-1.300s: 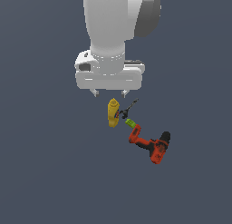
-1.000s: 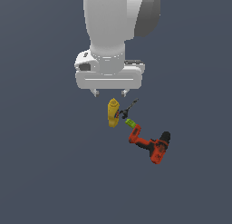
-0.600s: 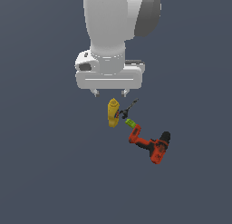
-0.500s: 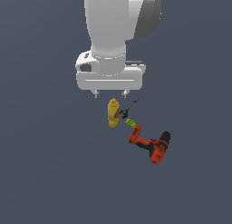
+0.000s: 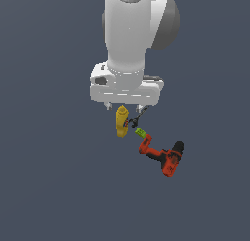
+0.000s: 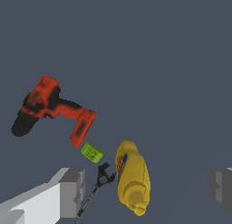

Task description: Pick up a designated object from a clutter of objects.

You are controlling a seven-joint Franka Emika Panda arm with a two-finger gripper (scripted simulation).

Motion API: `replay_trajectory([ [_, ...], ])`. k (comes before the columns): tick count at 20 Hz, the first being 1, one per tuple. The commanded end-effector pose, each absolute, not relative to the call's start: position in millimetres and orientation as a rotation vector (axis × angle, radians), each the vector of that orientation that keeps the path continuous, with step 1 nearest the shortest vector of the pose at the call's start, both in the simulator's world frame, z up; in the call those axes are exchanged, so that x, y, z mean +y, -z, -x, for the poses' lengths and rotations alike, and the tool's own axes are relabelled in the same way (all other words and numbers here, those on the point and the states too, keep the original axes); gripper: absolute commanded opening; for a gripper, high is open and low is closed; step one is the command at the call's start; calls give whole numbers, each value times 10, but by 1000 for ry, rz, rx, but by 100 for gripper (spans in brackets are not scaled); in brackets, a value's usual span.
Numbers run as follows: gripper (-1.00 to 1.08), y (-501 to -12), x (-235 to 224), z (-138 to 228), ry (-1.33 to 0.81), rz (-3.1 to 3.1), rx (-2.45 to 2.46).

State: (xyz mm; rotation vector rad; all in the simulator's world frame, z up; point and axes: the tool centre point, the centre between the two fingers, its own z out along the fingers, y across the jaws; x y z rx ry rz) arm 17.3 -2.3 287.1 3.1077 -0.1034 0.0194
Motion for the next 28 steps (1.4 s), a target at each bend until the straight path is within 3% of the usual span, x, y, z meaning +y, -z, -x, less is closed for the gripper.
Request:
replay_trajectory([
  [1,108,-2797,49,-224,-26,-3095,-141],
  [28,108,-1680,1262,-686,-200,-2937,-592],
])
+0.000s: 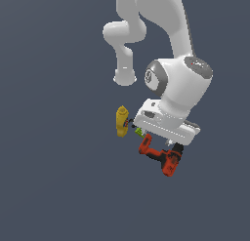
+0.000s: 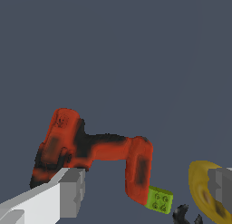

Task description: Pick up a designated object from a clutter of objects.

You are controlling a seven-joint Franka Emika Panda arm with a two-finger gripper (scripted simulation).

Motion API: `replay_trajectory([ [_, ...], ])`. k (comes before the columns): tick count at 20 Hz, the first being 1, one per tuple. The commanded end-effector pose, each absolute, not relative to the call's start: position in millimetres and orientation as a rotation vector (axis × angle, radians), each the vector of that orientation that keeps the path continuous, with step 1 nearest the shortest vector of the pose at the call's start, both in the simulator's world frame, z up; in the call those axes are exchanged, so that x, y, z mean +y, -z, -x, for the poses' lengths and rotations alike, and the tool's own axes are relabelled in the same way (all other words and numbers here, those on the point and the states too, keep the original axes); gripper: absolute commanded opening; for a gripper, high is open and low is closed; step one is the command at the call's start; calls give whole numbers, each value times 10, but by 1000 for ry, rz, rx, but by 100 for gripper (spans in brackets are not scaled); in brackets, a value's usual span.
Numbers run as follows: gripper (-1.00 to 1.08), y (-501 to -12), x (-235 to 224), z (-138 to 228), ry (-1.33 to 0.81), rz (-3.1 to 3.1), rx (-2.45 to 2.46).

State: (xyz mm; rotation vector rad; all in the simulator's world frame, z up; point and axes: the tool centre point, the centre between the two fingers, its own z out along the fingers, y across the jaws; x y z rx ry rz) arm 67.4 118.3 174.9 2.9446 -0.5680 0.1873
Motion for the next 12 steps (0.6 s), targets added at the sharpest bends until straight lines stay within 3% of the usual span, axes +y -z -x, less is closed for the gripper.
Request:
replay_trajectory([
  [1,108,-1635,1314,-692,-208,-2933,-606],
  [12,108,-1122,1904,-690,-297,-2896,-762],
])
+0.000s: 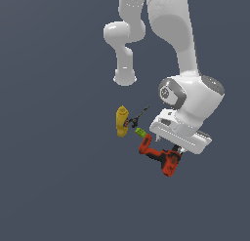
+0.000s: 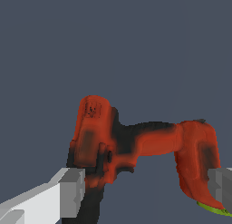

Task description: Pick up a designated object from a clutter of objects.

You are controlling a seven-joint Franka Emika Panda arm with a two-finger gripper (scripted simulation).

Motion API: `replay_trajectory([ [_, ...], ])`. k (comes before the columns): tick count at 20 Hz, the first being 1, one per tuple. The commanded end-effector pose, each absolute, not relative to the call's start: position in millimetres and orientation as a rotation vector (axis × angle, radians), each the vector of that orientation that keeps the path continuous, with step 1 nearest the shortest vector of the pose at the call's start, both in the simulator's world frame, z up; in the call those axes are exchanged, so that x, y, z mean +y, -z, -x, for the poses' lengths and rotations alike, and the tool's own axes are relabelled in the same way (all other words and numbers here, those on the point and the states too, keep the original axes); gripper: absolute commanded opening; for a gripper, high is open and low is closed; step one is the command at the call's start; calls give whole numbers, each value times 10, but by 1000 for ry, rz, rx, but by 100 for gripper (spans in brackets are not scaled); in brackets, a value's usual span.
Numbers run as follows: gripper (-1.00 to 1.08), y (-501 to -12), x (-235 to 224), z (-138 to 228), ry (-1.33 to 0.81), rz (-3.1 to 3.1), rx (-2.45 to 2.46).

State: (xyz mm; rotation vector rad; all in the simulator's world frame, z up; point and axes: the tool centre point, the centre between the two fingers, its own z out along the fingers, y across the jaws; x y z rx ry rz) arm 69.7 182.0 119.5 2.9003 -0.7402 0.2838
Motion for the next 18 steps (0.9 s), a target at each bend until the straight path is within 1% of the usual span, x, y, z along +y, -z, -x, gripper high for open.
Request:
replay_trajectory([
  [1,108,-1074,1958,-684,-304,-2893,-776],
  [9,108,-757,2316,-615,-351,-2881,-864],
  [18,108,-587,2504,-560,-373,-2877,-910],
])
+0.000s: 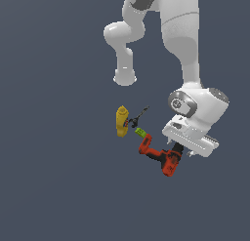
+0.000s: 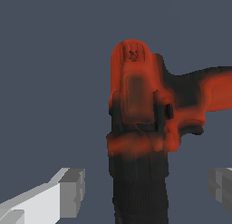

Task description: Pick up a designated object from a clutter of objects.

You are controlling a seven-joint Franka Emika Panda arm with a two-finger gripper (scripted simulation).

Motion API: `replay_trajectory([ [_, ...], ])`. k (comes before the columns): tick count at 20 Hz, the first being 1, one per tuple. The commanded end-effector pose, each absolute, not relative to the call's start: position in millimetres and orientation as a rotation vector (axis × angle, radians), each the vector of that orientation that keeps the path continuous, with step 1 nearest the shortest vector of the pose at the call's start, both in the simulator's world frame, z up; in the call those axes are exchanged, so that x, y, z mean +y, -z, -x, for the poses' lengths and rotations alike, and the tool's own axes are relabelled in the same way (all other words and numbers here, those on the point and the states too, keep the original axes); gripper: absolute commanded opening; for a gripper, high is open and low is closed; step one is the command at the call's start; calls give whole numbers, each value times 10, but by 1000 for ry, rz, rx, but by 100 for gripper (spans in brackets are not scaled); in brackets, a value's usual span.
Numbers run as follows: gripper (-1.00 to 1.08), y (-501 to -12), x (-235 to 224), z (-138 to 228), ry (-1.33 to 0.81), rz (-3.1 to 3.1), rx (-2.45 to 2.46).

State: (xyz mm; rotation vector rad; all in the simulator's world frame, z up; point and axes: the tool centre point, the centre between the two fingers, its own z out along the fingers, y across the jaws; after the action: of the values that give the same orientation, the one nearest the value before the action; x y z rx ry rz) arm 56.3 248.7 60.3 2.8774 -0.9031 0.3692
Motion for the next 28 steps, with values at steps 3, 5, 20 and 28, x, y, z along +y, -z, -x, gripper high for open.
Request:
replay_trajectory([
  [3,108,-574,2519,-555,-374,-2876,-912],
  [5,108,-577,2511,-555,-372,-2877,-910],
  [20,-100,-280,2464,-607,-373,-2877,-912],
  [28,-100,-280,2464,-607,-373,-2877,-912],
])
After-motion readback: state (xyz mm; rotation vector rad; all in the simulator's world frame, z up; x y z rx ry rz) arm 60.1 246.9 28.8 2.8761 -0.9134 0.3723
